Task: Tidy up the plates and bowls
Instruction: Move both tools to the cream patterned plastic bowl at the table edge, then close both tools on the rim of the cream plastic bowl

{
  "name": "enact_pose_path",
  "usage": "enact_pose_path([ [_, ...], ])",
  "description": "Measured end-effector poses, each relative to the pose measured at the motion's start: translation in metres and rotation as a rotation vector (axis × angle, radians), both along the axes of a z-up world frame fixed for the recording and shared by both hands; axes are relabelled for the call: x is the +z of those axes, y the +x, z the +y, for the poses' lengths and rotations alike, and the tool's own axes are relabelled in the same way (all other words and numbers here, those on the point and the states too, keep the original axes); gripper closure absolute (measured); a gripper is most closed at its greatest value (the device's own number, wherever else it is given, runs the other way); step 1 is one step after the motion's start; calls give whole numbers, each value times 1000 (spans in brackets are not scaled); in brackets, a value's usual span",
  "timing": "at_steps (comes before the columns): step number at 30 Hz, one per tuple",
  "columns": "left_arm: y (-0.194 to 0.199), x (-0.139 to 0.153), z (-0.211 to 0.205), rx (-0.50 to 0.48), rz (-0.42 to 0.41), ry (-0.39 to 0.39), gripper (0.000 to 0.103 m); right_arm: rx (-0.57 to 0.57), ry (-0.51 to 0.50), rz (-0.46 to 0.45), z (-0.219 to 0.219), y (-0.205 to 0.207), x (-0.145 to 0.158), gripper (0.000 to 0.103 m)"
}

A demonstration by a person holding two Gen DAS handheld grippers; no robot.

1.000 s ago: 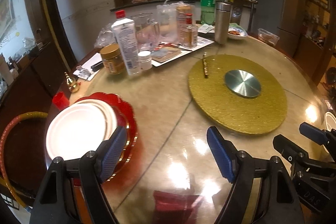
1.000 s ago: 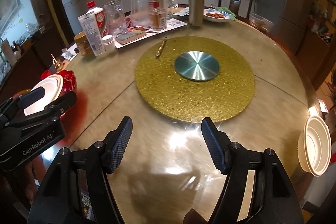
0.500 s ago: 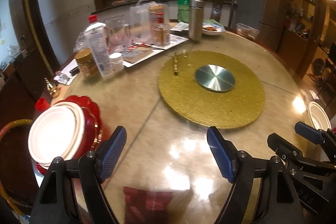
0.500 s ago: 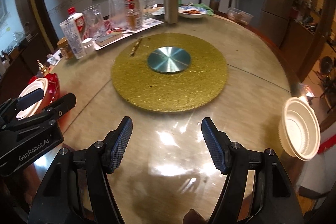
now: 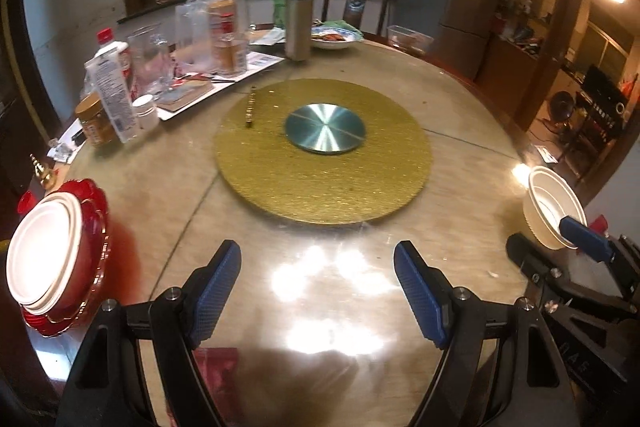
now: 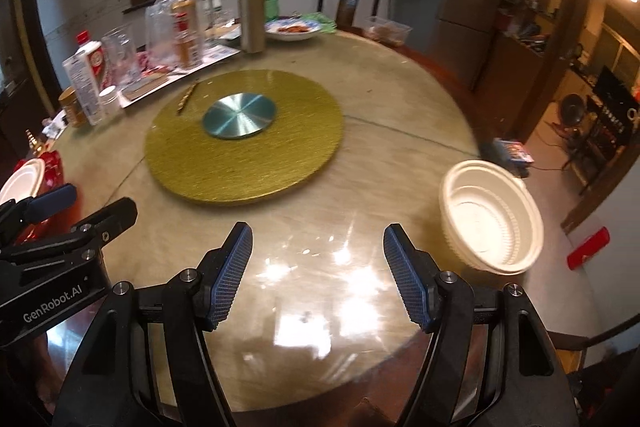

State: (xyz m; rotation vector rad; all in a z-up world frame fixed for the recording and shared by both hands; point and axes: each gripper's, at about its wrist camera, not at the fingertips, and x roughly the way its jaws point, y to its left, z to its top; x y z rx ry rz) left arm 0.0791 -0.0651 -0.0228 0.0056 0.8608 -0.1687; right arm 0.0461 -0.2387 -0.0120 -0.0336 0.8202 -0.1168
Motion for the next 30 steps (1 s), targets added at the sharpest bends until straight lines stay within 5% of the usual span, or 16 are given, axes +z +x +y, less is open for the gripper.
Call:
enact_pose_path([
  [11,14,3,-58,-59,5,18,24,-55,18,-42,-56,-6,11,34],
  [18,36,-6,-110,-122,56,-8,24,-159,93,-48,-134,-11,19,34],
  [30,58,-32,-213,-255,174,-32,24,-351,318,113,-274,3,-24,34],
])
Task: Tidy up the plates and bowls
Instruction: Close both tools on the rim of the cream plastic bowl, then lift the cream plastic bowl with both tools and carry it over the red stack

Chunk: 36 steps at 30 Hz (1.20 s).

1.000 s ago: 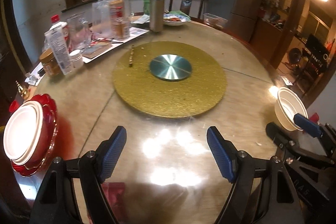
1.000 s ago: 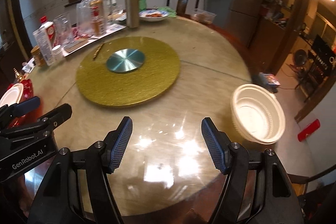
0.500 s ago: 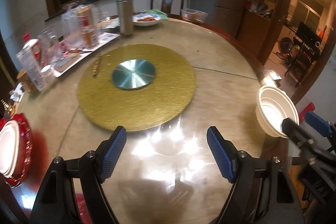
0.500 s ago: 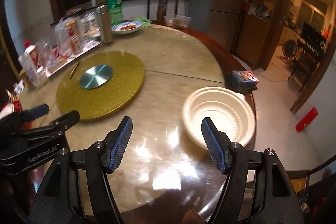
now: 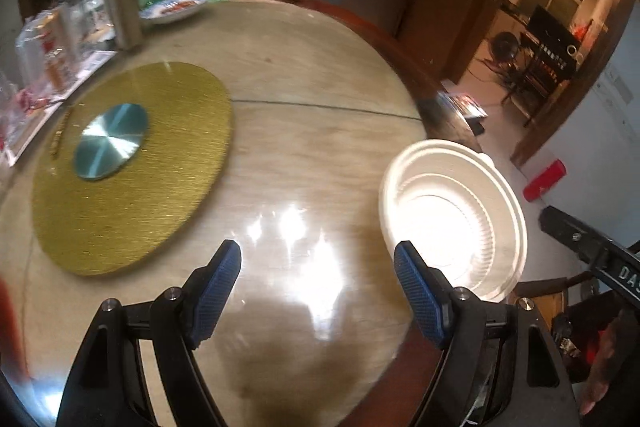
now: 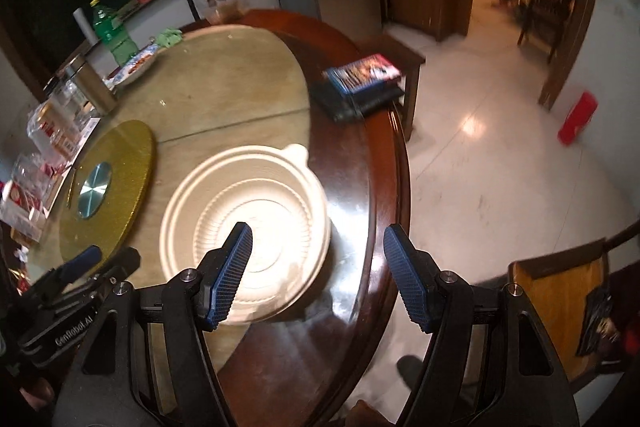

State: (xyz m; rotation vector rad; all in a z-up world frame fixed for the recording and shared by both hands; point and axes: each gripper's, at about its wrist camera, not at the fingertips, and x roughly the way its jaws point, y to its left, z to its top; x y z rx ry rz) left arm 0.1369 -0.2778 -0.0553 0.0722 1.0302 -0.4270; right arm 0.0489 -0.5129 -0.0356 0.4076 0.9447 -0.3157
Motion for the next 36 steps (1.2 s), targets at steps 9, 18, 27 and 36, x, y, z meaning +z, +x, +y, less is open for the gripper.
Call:
enact_pose_path([
  [9,10,-23,-24,13,57,30,24,-1,161,48,-18,14,-31,34],
  [18,14,-25,-40,24,69,16,25,21,181,72,-13,24,-42,58],
  [27,18,-36,-53,18,78,50,39,25,187,99,-13,28,-52,78],
  [36,14,-40,-65,-25,60,93,80,38,180,97,-7,30,-53,89],
])
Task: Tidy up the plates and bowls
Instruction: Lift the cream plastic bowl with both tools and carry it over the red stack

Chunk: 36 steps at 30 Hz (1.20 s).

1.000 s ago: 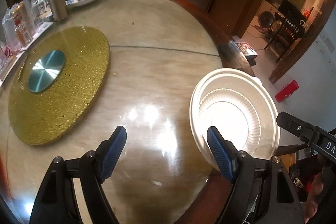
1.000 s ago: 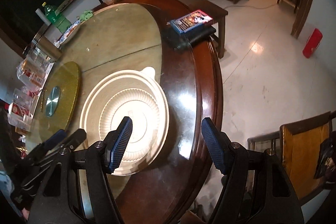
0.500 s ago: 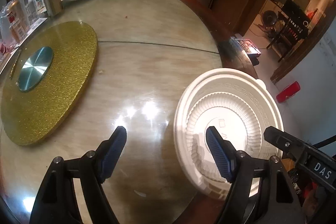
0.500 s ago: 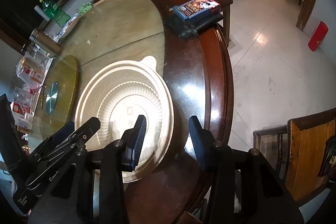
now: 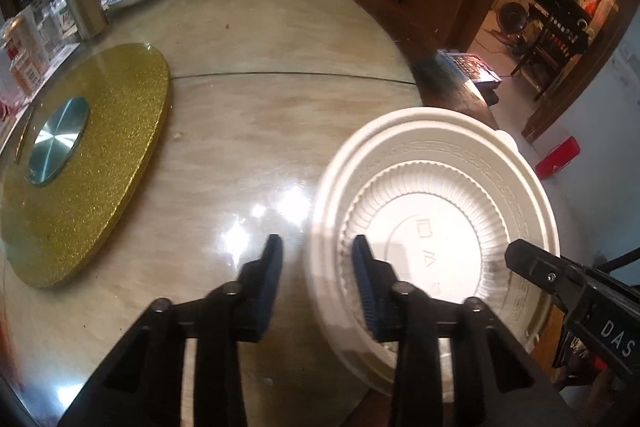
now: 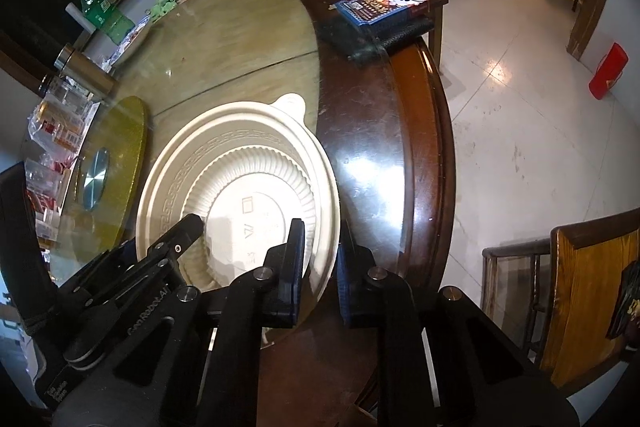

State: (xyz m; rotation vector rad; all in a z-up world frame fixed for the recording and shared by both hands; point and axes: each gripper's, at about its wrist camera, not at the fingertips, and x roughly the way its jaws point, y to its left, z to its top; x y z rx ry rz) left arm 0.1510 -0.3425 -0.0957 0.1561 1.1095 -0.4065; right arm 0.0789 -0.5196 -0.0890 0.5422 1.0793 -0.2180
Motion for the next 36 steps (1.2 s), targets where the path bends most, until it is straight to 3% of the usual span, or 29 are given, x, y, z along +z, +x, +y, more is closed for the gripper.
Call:
enact_pose_path([
  [1,-1,1,-1,-10,-4,3,85,4,-1,-3,2,0,0,89],
  [6,-1,0,2,-15,-7,0,87,6,-15,-12,7,-1,1,89],
  [17,-7,21,36,7,-66,-3,88,59,-38,-62,39,1,17,89],
  [27,-11,46,106,126,-140,6,88,183,-61,-120,109,17,41,89],
  [36,-27,71,197,299,-205,7,87,363,-97,-180,208,32,70,89],
])
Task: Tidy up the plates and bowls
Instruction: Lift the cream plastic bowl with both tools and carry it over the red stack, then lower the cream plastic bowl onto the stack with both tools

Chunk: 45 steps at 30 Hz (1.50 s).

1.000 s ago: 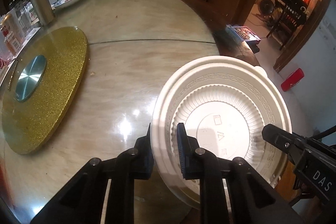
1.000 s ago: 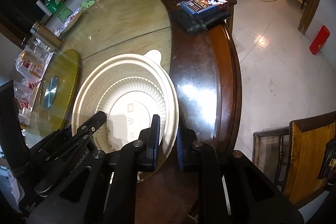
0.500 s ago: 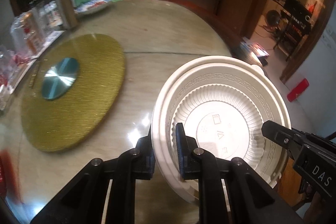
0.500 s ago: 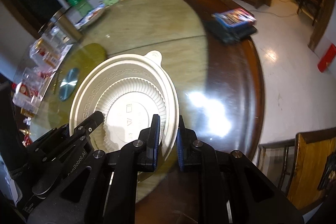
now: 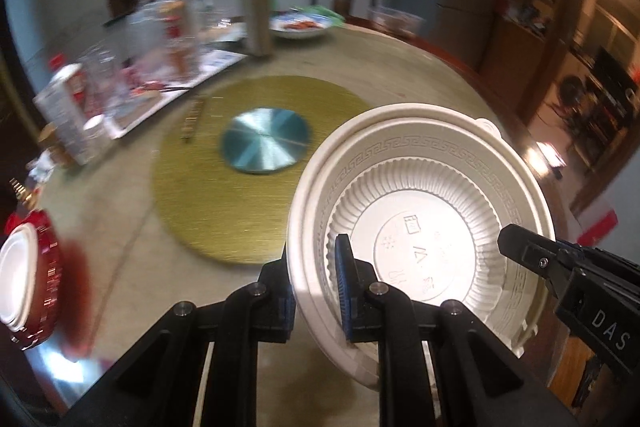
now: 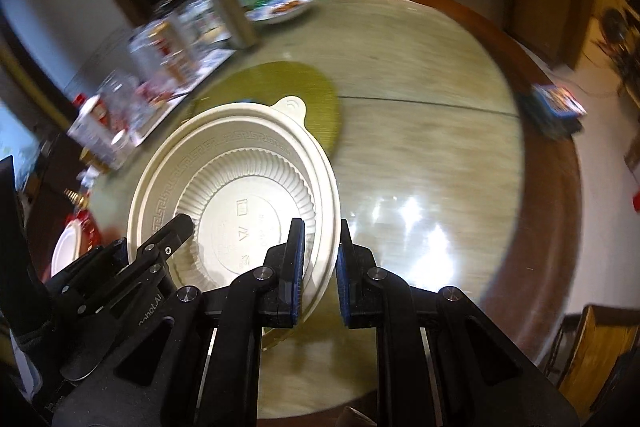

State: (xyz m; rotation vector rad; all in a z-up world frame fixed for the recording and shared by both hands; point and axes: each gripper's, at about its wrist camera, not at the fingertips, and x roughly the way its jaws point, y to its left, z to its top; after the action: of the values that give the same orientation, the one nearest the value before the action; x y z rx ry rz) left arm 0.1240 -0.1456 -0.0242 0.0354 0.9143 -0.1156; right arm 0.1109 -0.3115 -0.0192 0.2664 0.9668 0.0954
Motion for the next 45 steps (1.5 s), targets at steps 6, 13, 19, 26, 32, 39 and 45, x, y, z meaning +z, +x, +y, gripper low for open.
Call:
enact_pose_path([
  [6,-10,10,62,106,-24,-3,87,112,-20,-18,64,4,10,89],
  [13,-26,15,133,217,-49,-13,87,231,-42,-32,138,3,18,89],
  [19,-39,15,195,309,-55,-32,87,343,-64,-38,208,2,22,89],
  [26,-50,10,268,429,-53,-37,87,458,-70,-30,284,3,19,89],
  [32,-61,10,304,502,-62,-41,87,525,-76,-37,329,-1,23,89],
  [39,-72,11,341,573,-66,-35,86,581,-77,-36,370,5,22,89],
  [45,-65,0,365,610,-36,-30,86,613,-102,-17,399,14,13,89],
])
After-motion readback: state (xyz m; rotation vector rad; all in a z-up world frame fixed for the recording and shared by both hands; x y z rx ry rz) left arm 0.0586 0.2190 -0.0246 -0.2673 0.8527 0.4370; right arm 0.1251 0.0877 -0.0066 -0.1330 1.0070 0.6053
